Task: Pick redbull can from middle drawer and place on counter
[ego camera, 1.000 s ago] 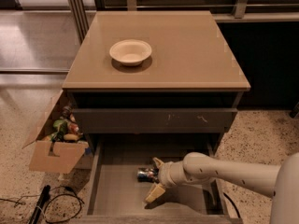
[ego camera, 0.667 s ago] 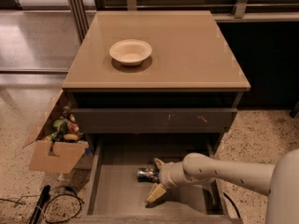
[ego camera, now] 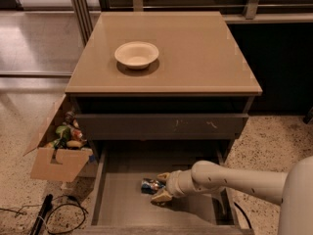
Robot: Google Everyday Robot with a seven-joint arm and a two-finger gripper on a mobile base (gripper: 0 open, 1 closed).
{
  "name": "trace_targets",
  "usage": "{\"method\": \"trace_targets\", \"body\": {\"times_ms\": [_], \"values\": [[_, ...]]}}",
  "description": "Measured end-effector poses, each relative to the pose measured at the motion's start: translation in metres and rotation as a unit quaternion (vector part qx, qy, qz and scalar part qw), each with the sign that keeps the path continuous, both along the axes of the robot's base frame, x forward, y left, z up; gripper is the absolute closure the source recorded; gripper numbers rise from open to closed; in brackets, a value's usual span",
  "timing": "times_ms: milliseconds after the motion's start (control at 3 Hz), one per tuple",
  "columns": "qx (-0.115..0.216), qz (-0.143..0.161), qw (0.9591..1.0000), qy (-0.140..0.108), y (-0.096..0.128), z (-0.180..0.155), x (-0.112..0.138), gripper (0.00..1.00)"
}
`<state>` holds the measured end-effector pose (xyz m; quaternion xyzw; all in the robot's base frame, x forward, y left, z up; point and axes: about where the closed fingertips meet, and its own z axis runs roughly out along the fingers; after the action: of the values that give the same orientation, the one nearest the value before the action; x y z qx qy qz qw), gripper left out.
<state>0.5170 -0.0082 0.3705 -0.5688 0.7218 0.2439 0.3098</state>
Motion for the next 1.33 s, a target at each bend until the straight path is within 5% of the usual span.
{"method": "trace_targets", "body": {"times_ms": [667, 1000, 1333], "values": [[0.0, 0.0, 1.0, 0.0, 0.0001, 0.0, 0.0, 0.88], [0.0, 0.0, 1.0, 0.0, 0.0001, 0.0, 0.0, 1.0], [0.0, 0.0, 1.0, 0.0, 0.0001, 0.0, -0.0001, 1.0]]}}
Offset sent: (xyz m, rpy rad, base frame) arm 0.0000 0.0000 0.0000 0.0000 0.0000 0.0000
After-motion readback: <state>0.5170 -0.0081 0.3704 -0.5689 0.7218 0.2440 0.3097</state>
